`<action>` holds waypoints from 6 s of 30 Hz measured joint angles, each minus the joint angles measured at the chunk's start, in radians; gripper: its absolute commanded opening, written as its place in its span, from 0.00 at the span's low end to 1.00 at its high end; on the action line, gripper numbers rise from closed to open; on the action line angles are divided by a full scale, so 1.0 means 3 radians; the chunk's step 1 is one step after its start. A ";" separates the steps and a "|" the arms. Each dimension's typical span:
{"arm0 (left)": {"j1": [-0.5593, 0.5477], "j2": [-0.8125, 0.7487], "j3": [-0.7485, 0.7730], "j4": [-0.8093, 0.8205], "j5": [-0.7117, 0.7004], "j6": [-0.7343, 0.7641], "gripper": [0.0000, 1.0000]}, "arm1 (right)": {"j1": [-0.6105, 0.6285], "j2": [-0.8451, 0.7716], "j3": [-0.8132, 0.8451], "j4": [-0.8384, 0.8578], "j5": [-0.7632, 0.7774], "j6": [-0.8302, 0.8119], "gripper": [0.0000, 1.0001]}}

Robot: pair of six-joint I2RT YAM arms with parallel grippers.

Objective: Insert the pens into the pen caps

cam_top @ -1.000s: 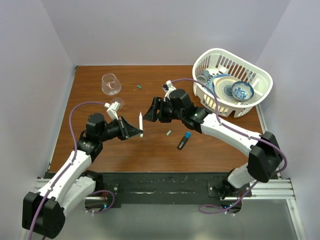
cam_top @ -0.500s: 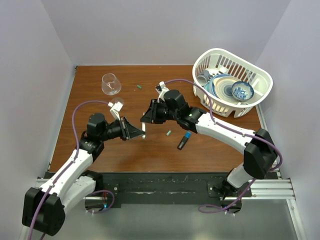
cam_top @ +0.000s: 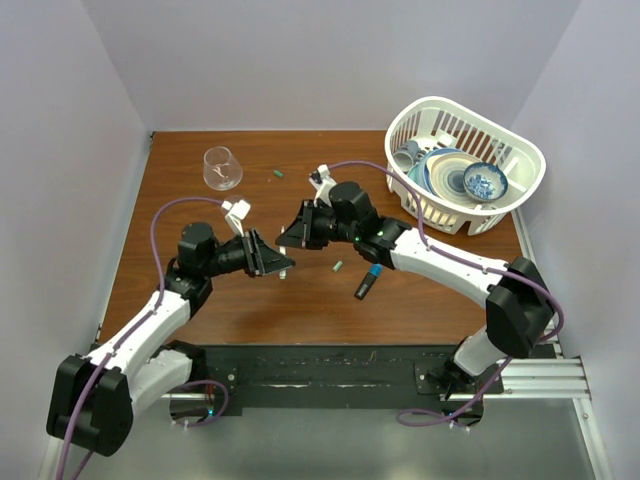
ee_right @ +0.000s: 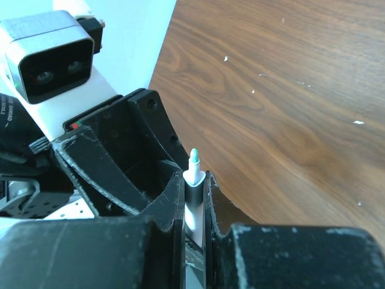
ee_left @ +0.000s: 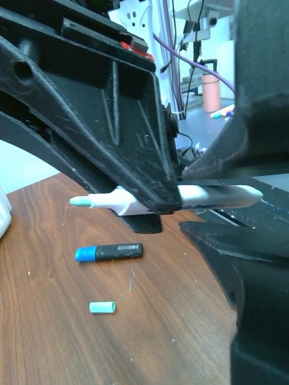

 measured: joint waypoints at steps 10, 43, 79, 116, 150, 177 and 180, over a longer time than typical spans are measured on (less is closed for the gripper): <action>-0.0011 0.0064 0.0000 0.0085 0.0080 -0.0013 0.00 | -0.0003 -0.0053 -0.0038 -0.0069 0.0032 -0.0014 0.47; -0.0015 -0.1125 0.0392 -0.1500 -0.0947 0.1431 0.00 | -0.0473 0.0839 0.0498 -0.2249 0.0749 -0.3754 0.51; -0.0015 -0.1100 0.0392 -0.1490 -0.0923 0.1431 0.00 | -0.0465 0.1144 0.0830 -0.2627 0.1760 0.1298 0.41; -0.0015 -0.1137 0.0392 -0.1476 -0.0903 0.1415 0.00 | -0.0310 0.1467 0.0821 -0.2736 0.1901 0.1787 0.10; -0.0280 -0.0492 -0.0944 0.0470 -0.0373 -0.0084 0.00 | -0.0079 -0.0296 -0.0404 -0.1211 0.1687 0.0605 0.00; -0.0369 -0.0132 -0.1041 0.1513 -0.0043 -0.0521 0.00 | 0.0254 -0.0515 -0.0308 -0.0322 0.1253 0.0595 0.00; -0.0369 -0.0132 -0.1041 0.1517 -0.0023 -0.0521 0.00 | 0.0271 -0.0515 -0.0308 -0.0282 0.1225 0.0585 0.00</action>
